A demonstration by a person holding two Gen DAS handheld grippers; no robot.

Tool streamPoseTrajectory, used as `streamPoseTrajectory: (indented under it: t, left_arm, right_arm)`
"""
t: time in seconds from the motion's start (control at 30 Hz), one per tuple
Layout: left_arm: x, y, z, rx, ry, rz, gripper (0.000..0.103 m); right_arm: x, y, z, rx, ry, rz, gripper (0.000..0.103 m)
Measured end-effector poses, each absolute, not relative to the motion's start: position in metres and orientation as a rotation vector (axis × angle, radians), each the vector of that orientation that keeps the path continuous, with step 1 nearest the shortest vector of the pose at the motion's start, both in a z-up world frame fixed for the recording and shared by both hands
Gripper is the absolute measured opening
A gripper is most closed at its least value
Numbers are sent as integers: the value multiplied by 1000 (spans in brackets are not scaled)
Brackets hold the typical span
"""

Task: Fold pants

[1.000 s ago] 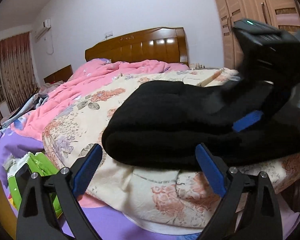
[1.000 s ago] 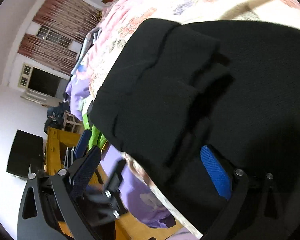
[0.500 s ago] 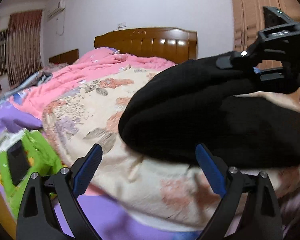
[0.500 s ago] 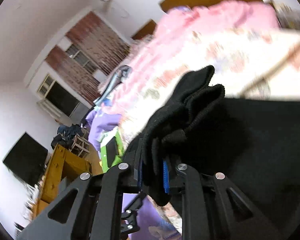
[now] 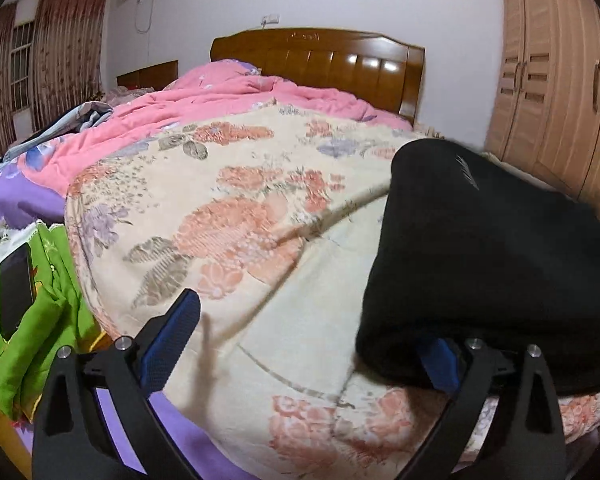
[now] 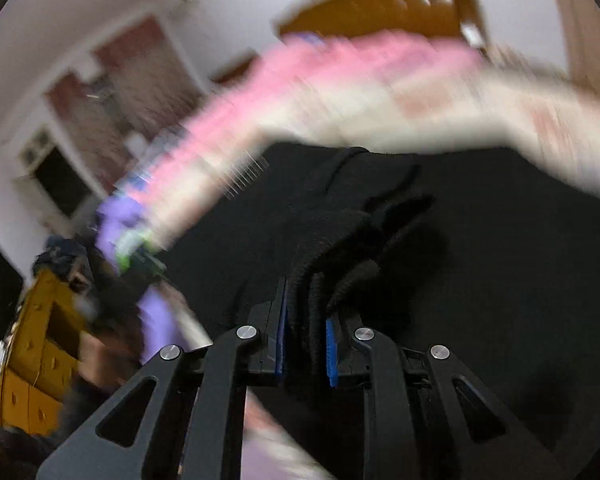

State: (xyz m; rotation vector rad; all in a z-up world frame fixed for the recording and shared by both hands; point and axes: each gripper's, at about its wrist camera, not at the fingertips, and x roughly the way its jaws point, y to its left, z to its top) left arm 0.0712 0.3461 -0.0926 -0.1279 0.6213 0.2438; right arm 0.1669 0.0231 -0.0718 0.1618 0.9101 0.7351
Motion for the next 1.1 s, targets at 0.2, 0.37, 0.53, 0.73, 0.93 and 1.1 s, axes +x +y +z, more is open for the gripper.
streamPoseTrajectory:
  t: [0.2,0.37,0.53,0.73,0.93,1.1]
  left_arm:
    - [75,346,-94,-138,633,272,100]
    - [73,347,-95,-157,626,281,102]
    - [73,345,-95,-139,627,282,102]
    - [73,329,-92,-18,617,294,102]
    - [70,309,-81,132,600,335,102]
    - [74,311,-88,127,614,336,102]
  right_arm:
    - [163,22,-69,156,838,763,18]
    - [161,7,-76,233,866,767,18]
    - [137,7,-44,217,783,727,18]
    - [145,-8,-69,270,842,685,17]
    - [134,-12,-39,245,759,662,17]
    - [147,-14,-74,278,860,663,18]
